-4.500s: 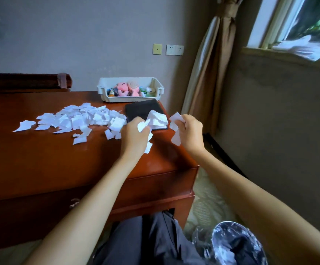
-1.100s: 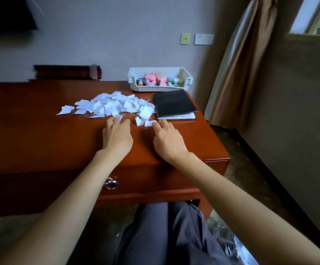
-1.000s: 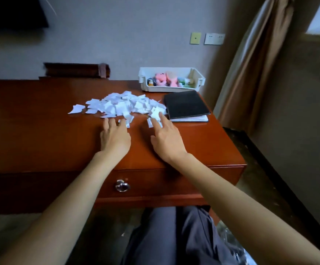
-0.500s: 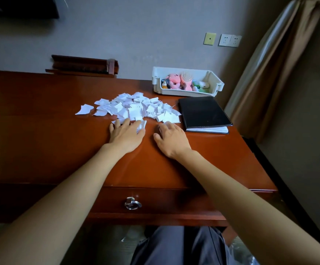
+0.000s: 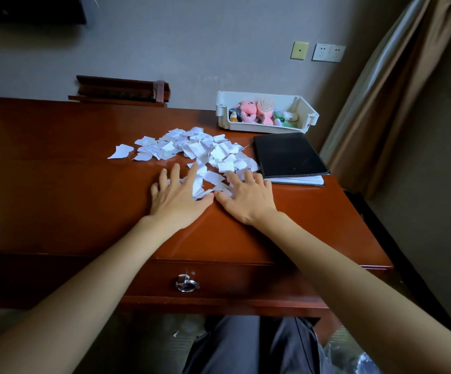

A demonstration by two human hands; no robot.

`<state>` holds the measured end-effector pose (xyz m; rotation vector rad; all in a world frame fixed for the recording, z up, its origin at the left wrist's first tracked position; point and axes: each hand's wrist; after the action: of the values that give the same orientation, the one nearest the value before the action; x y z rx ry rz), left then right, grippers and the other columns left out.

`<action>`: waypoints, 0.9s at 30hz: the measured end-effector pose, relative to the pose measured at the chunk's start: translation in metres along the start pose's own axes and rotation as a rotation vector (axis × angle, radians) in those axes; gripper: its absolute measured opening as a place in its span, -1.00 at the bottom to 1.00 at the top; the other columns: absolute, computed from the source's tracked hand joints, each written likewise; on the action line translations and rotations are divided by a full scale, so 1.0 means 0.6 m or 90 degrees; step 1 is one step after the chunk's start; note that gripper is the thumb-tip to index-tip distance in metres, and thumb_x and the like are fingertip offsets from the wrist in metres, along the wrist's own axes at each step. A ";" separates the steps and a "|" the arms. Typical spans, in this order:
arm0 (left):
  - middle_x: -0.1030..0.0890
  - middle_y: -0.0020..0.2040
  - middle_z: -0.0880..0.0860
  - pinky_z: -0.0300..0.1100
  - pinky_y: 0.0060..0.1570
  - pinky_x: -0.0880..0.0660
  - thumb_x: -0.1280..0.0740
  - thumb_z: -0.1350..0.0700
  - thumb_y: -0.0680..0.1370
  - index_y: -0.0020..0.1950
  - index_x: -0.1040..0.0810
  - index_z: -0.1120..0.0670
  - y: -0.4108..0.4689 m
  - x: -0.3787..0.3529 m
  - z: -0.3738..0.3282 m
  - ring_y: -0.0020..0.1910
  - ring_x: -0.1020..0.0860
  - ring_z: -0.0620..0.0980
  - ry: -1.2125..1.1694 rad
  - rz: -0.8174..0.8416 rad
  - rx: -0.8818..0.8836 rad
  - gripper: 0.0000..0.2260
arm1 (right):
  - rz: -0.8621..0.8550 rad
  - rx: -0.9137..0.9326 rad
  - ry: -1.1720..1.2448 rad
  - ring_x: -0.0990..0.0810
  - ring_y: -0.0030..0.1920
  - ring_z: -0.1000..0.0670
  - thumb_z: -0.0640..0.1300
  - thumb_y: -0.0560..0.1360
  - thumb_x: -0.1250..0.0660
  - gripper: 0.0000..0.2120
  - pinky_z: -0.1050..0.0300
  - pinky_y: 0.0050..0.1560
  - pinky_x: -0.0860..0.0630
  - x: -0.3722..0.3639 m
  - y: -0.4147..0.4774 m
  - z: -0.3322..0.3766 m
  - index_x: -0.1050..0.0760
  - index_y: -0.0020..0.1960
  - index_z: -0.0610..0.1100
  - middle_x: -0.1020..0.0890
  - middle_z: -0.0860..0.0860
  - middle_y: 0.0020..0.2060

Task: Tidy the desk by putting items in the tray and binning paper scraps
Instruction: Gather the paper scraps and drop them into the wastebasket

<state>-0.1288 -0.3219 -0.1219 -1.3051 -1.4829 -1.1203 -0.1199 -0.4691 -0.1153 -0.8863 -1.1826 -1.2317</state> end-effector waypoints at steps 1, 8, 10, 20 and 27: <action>-0.14 0.51 0.09 0.06 0.40 -0.10 -0.07 -0.26 0.55 0.51 -0.05 -0.13 0.007 -0.002 -0.001 0.47 -0.10 0.16 0.020 0.003 -0.004 -0.44 | 0.007 0.008 -0.017 -0.20 0.41 -0.20 0.22 0.54 -0.03 -0.50 -0.09 0.36 -0.18 -0.001 0.005 0.000 -0.22 0.41 0.05 -0.29 -0.13 0.40; -0.32 0.35 0.12 -0.07 0.20 -0.38 -0.11 0.05 0.63 0.42 -0.28 0.03 0.024 0.002 -0.015 0.32 -0.31 0.11 0.068 -0.091 -0.012 -0.64 | -0.063 0.057 -0.010 -0.32 0.31 -0.19 -0.03 0.61 -0.07 -0.63 -0.01 0.28 -0.35 -0.003 0.012 -0.002 -0.31 0.35 -0.15 -0.36 -0.18 0.31; -0.33 0.35 0.14 -0.08 0.13 -0.44 -0.13 0.07 0.63 0.44 -0.24 0.05 0.025 0.003 -0.020 0.30 -0.36 0.12 0.074 -0.092 -0.010 -0.63 | -0.077 0.055 0.001 -0.37 0.28 -0.18 -0.07 0.62 -0.07 -0.66 0.02 0.20 -0.42 -0.002 0.012 0.000 -0.30 0.34 -0.19 -0.37 -0.18 0.30; -0.57 0.17 0.21 -0.01 -0.01 -0.50 -0.16 0.12 0.63 0.32 -0.40 0.15 0.025 0.012 -0.015 0.13 -0.55 0.21 -0.046 -0.156 0.015 -0.73 | -0.107 0.034 0.055 -0.57 0.03 -0.21 -0.12 0.61 -0.12 -0.77 0.01 -0.06 -0.47 0.006 0.024 0.001 -0.42 0.15 -0.24 -0.58 -0.19 0.07; -0.56 0.16 0.29 0.06 0.03 -0.47 -0.15 0.16 0.62 0.24 -0.49 0.26 0.032 0.044 -0.020 0.14 -0.51 0.29 -0.281 -0.204 0.058 -0.72 | -0.222 -0.059 0.351 -0.57 -0.15 -0.14 -0.20 0.54 -0.27 -0.85 0.13 -0.16 -0.40 0.026 0.037 -0.001 -0.49 -0.05 -0.31 -0.64 -0.20 -0.15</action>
<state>-0.1119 -0.3259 -0.0915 -1.3377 -2.1022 -0.9814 -0.0991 -0.4695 -0.0980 -0.3644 -0.8517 -1.6903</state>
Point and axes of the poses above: each hand's wrist, its own y-axis towards the middle knuckle, its own x-axis out of the back of the hand, z = x × y
